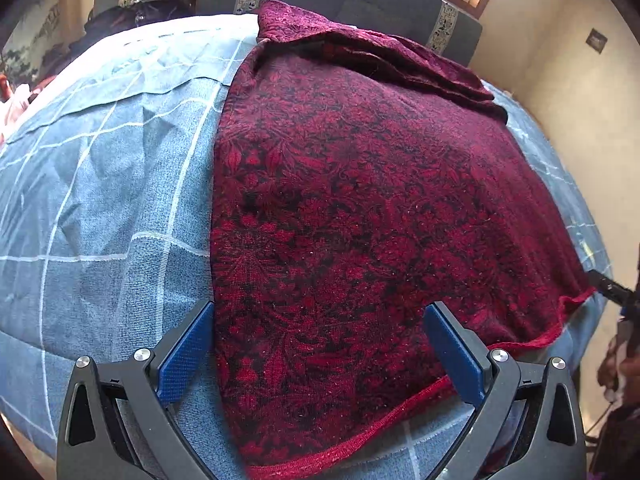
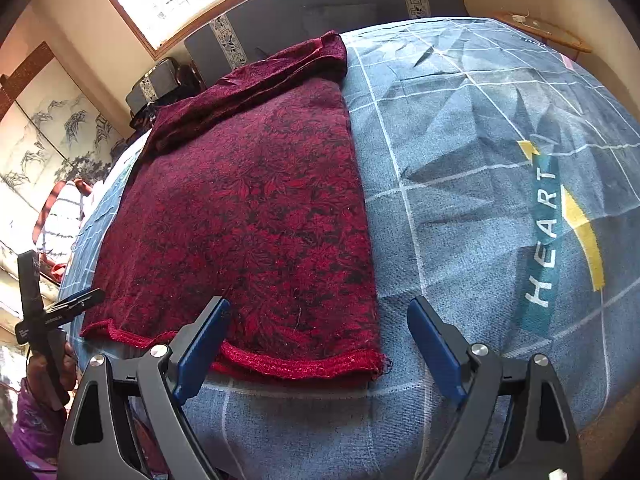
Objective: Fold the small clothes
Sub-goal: 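Move both grippers down to the sweater hem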
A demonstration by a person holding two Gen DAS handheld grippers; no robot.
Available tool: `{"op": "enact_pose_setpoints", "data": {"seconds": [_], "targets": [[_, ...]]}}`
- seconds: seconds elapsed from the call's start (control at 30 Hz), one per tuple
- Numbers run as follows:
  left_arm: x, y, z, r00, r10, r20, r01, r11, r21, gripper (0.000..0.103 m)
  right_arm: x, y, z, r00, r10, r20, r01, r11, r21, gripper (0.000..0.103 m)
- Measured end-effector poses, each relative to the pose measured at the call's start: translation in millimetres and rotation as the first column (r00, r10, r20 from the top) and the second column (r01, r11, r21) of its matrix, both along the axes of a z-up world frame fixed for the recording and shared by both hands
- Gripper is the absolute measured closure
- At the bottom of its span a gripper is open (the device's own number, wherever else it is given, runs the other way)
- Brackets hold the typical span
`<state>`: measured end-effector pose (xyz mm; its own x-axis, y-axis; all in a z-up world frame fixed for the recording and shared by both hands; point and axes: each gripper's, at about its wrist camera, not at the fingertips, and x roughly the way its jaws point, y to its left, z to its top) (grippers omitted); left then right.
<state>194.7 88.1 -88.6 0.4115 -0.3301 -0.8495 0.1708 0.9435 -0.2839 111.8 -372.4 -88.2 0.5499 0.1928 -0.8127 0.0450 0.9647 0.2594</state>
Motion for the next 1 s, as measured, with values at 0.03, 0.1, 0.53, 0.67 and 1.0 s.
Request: {"op": "enact_pose_setpoints", "data": {"seconds": [0.03, 0.1, 0.53, 0.67, 1.0], "targets": [[2, 7, 1, 1.0, -0.001, -0.011, 0.001, 0.999, -0.047, 0.005, 0, 0, -1, 1.0, -0.001, -0.003, 0.001, 1.0, 0.0, 0.015], [6, 22, 2, 0.999, -0.004, -0.034, -0.001, 0.989, -0.145, 0.006, 1, -3, -3, 1.0, -0.01, -0.007, 0.01, 1.0, 0.013, 0.014], [12, 77, -10, 0.983, -0.147, -0.106, 0.054, 0.794, -0.605, 0.009, 5, -5, -10, 0.995, 0.102, -0.022, -0.095, 0.975, 0.2, 0.015], [3, 75, -7, 0.966, -0.239, -0.099, 0.133, 0.787, -0.603, 0.009, 8, -5, -12, 0.991, 0.136, -0.011, -0.13, 0.963, 0.238, 0.021], [-15, 54, 1, 0.969, -0.233, -0.085, 0.14, 0.795, -0.591, 0.009, 18, -40, -24, 0.994, 0.105, -0.041, -0.075, 0.887, 0.455, 0.039]]}}
